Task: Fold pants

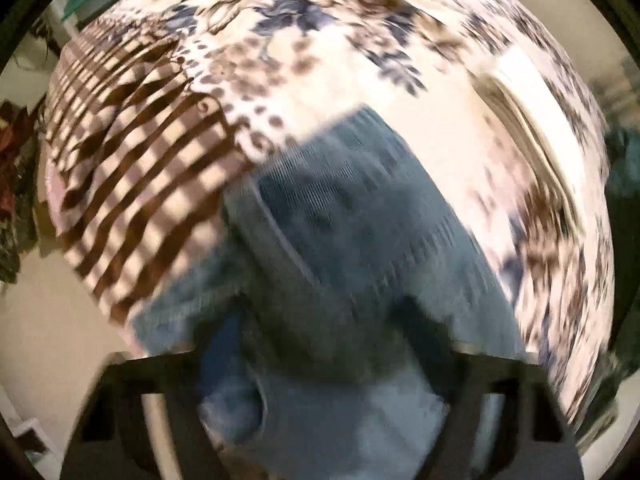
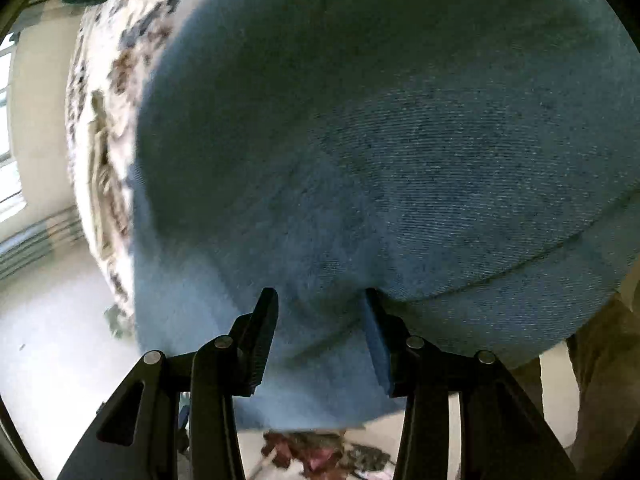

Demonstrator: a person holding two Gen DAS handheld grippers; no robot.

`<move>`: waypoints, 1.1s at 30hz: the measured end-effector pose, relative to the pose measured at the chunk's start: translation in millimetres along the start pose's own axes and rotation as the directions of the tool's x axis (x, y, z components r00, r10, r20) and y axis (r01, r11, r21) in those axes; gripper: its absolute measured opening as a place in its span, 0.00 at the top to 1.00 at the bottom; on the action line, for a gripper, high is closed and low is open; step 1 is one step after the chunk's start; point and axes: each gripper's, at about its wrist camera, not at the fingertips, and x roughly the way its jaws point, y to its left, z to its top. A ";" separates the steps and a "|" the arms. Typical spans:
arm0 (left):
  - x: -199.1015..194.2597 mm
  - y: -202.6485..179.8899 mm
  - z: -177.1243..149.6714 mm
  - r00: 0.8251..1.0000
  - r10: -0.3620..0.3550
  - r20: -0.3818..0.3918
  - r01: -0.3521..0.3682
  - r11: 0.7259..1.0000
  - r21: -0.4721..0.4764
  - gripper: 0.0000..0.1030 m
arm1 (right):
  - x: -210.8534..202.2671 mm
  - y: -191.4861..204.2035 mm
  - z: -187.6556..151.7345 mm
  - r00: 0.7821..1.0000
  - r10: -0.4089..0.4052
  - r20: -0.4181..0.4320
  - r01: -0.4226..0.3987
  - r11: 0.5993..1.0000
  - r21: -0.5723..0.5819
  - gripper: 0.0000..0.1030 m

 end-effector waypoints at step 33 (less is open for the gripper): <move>-45.0 55.3 -38.4 0.997 -0.057 0.052 0.059 0.998 -0.027 0.92 | -27.2 -40.8 6.9 0.994 -0.006 0.111 -0.019 0.975 0.220 0.90</move>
